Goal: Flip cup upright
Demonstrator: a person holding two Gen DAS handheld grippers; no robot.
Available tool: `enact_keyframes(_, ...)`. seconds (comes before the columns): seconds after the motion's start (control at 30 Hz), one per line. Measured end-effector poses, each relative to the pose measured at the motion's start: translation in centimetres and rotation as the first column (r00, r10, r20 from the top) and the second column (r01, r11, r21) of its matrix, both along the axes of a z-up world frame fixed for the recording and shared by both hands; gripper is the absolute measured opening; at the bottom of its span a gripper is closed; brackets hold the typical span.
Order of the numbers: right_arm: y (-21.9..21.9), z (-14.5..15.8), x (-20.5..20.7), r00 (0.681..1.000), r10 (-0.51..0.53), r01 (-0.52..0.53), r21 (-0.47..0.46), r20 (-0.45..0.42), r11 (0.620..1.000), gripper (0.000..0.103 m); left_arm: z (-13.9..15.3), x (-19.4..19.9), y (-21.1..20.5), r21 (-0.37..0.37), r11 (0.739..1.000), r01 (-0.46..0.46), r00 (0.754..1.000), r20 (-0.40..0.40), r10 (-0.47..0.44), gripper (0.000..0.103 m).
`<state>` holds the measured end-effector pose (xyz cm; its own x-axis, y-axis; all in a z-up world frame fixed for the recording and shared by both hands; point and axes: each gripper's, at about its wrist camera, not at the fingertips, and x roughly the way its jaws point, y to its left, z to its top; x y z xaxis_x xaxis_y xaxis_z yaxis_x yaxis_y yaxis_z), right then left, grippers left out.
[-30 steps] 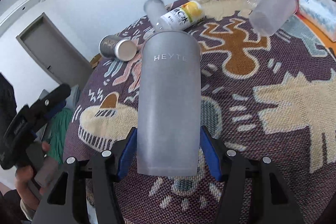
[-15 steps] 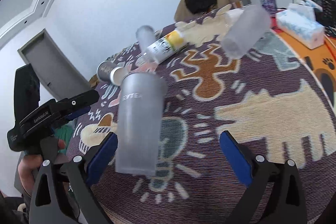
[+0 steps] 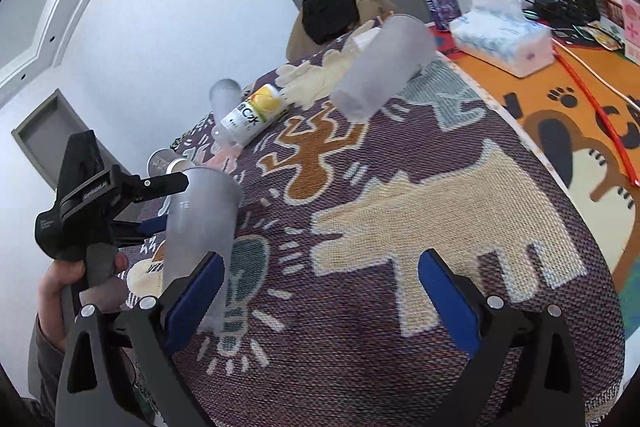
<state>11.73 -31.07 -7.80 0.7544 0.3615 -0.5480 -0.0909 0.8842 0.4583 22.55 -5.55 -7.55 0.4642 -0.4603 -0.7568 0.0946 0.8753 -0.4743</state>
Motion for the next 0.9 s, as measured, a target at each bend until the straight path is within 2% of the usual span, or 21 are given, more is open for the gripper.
enact_keyframes(0.23,-0.7,-0.8,-0.1,1.0,-0.014,0.014,0.009,-0.017,1.0,0.095,-1.6,1.6,-0.8,-0.017,1.0,0.019,0.997,-0.07,-0.02,0.097)
enact_keyframes(0.33,-0.7,-0.9,-0.2,1.0,-0.015,0.015,0.01,-0.019,1.0,0.095,-2.1,1.9,-0.6,-0.012,1.0,-0.001,0.996,-0.088,-0.001,0.083)
enact_keyframes(0.37,-0.7,-0.9,-0.2,1.0,-0.015,0.015,0.009,-0.019,1.0,0.095,-2.0,1.7,-0.5,-0.025,1.0,0.005,0.996,-0.086,-0.008,0.083)
enact_keyframes(0.53,-0.8,-1.1,-0.4,1.0,-0.021,0.021,0.009,-0.021,1.0,0.095,0.7,-0.1,0.0,0.001,1.0,0.015,1.0,0.022,-0.015,0.082)
enact_keyframes(0.57,-0.7,-1.2,-0.4,1.0,-0.02,0.021,0.009,-0.021,1.0,0.095,1.3,-0.5,0.0,0.001,1.0,0.018,0.999,0.041,-0.018,0.079)
enact_keyframes(0.67,-0.6,-1.1,-0.6,1.0,-0.017,0.017,0.01,-0.015,1.0,0.095,3.2,-2.1,-0.2,0.018,0.999,0.034,0.992,0.119,-0.036,0.078)
enact_keyframes(0.73,-0.4,-0.9,-0.8,1.0,-0.016,0.016,0.009,-0.007,1.0,0.095,4.6,-3.3,-0.8,0.065,0.997,0.049,0.98,0.188,-0.061,0.078)
enact_keyframes(0.9,-0.2,-0.7,-1.4,1.0,-0.017,0.017,0.005,0.007,1.0,0.095,6.9,-5.3,-1.8,0.147,0.988,0.043,0.952,0.293,-0.086,0.078)
